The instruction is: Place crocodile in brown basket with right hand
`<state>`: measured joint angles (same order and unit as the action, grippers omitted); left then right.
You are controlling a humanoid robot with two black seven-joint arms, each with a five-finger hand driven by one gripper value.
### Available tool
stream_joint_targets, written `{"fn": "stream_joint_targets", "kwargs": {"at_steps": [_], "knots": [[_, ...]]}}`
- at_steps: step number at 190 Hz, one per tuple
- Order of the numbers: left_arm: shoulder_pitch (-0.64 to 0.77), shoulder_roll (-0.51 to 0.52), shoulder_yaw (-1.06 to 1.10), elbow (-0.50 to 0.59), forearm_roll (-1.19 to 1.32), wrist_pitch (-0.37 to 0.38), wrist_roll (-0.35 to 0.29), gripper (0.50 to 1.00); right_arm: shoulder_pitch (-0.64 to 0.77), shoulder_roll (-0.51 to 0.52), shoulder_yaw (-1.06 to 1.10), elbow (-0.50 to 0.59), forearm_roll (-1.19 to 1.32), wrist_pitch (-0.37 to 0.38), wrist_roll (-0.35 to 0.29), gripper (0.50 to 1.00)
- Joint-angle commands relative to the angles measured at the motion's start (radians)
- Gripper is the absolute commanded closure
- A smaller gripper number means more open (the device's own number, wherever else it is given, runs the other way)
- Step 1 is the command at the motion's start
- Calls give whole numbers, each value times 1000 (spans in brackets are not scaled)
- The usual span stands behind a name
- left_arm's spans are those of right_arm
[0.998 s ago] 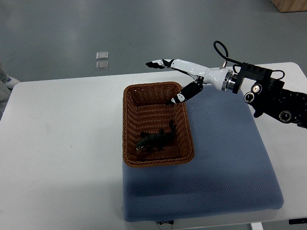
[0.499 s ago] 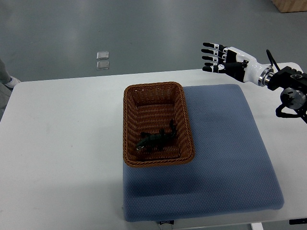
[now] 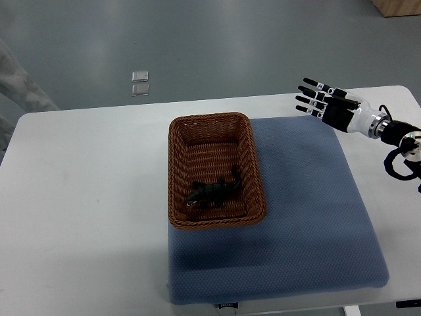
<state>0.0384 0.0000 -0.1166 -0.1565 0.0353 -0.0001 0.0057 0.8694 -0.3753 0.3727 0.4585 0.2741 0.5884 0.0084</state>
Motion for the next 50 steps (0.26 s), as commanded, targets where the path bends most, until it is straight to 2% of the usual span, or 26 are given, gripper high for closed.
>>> {"fn": "stream_joint_targets", "kwargs": {"at_steps": [1,50], "knots": [[0,0,0,0,0,0,0,500,-4,1,0,-1,-7,1,12,564],[0,0,0,0,0,0,0,500,-4,-5,-1,0,-9,11,12,564]]}}
